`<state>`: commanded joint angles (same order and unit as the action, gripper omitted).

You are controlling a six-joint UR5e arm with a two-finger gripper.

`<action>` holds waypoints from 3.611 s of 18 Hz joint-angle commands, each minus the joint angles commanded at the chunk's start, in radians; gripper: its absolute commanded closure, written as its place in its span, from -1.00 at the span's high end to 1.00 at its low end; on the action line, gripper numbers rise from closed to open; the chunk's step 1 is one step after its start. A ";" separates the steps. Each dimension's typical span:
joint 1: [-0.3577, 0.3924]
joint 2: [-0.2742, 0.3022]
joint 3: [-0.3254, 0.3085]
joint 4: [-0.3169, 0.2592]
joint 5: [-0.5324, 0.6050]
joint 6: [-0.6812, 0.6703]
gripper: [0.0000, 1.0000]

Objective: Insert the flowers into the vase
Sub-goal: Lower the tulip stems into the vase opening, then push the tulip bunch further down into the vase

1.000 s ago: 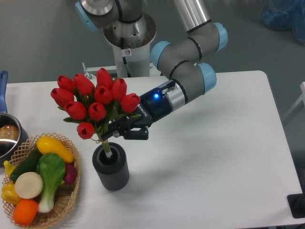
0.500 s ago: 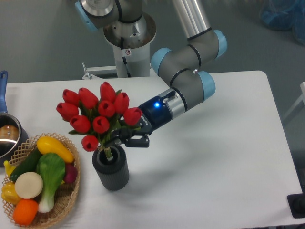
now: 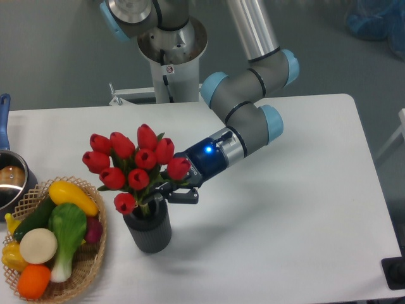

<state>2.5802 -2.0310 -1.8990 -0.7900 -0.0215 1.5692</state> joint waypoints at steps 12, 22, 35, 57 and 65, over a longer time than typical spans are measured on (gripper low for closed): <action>0.000 -0.034 -0.025 0.000 0.000 0.071 -0.73; 0.002 -0.051 -0.026 0.000 0.003 0.104 -0.68; 0.003 -0.049 -0.026 0.000 0.005 0.104 -0.46; 0.006 -0.005 -0.028 -0.002 0.093 0.088 -0.47; 0.008 -0.002 -0.032 -0.002 0.115 0.089 -0.45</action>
<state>2.5878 -2.0325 -1.9313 -0.7915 0.0935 1.6582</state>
